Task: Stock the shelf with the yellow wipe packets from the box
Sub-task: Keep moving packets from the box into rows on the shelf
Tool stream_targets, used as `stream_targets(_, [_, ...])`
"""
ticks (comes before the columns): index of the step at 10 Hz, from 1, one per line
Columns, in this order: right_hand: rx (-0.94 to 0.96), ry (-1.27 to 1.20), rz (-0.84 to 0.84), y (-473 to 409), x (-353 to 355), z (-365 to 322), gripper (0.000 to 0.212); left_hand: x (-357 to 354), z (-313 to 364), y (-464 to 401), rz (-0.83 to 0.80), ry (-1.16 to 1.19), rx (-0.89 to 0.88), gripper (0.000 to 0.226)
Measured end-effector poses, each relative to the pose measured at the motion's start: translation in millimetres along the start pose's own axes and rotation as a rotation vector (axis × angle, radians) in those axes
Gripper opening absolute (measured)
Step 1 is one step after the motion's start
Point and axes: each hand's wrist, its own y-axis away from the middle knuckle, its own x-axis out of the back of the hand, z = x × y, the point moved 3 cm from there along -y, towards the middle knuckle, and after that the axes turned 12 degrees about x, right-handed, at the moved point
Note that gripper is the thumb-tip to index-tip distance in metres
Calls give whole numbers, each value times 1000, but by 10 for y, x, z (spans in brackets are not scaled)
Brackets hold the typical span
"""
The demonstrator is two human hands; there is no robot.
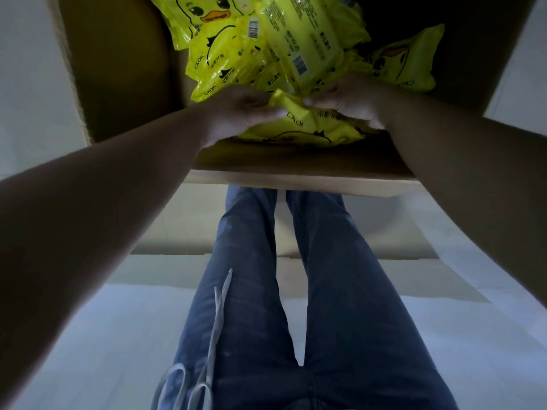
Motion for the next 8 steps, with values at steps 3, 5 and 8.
stream_targets(3, [155, -13, 77, 349, 374, -283, 54, 44, 164, -122, 196, 457, 48, 26])
stream_targets(5, [89, -101, 187, 373, 511, -137, 55, 133, 89, -260, 277, 587, 79, 38])
stream_targets(8, [-140, -94, 344, 531, 587, 246, 49, -19, -257, -485, 163, -444, 205, 49])
